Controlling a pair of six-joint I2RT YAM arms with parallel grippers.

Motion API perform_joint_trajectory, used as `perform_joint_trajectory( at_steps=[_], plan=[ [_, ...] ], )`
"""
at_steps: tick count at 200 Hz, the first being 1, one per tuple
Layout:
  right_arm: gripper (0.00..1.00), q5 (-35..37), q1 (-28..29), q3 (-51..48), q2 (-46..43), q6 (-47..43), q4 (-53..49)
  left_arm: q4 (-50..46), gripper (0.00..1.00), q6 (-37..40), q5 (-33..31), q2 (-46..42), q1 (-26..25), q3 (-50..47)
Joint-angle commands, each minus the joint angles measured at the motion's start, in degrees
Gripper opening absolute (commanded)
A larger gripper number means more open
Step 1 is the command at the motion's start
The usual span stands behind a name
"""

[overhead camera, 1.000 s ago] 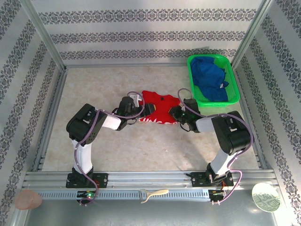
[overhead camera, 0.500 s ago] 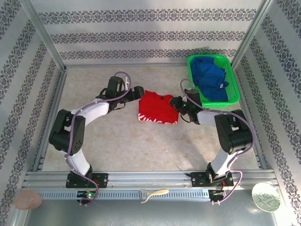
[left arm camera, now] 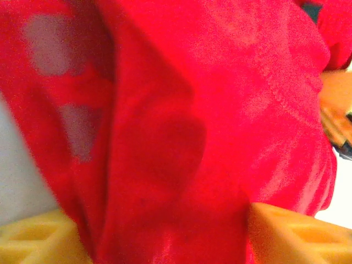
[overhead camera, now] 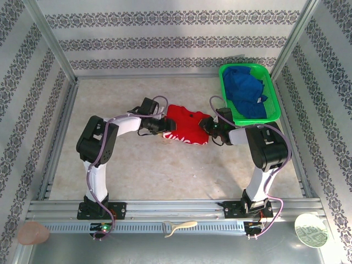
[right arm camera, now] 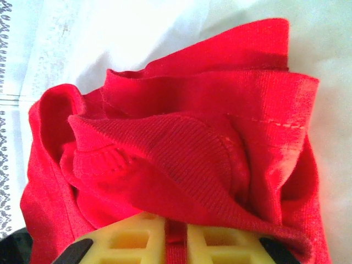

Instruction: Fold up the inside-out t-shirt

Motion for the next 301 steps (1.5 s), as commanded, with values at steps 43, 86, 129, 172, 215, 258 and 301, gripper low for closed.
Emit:
perform_joint_trajectory(
  at_steps=[43, 86, 129, 172, 215, 258, 301],
  plan=[
    [0.44, -2.78, -1.86, -0.83, -24.37, -3.96, -13.21, 2.85, 0.0, -4.49, 1.3, 0.5, 5.94, -0.87],
    [0.57, -0.78, -5.4, -3.36, -40.51, -8.46, -27.22, -25.82, 0.0, 16.81, -4.42, 1.43, 20.13, 11.47],
    [0.66, 1.58, -10.02, -7.8, -50.3, -9.54, -35.69, -39.51, 0.06, 29.91, -11.5, 7.18, 33.78, 26.99],
    [0.72, 2.6, -12.48, -10.08, -51.74, -12.0, -39.77, -40.78, 0.26, 32.13, -17.21, 15.13, 39.73, 40.87],
    [0.98, 9.49, -12.97, -8.08, -55.36, -14.98, -46.46, -40.98, 1.0, 30.88, -24.11, 12.58, 39.9, 45.07],
    [0.98, 24.64, -12.94, -4.14, -54.37, -20.28, -50.52, -32.0, 1.0, 24.16, -21.55, -5.92, 39.66, 33.4],
    [0.98, 46.8, -10.29, -11.55, -54.15, -27.32, -36.01, -14.62, 1.0, 19.04, -22.54, -33.16, 34.28, 2.83]
  ],
)
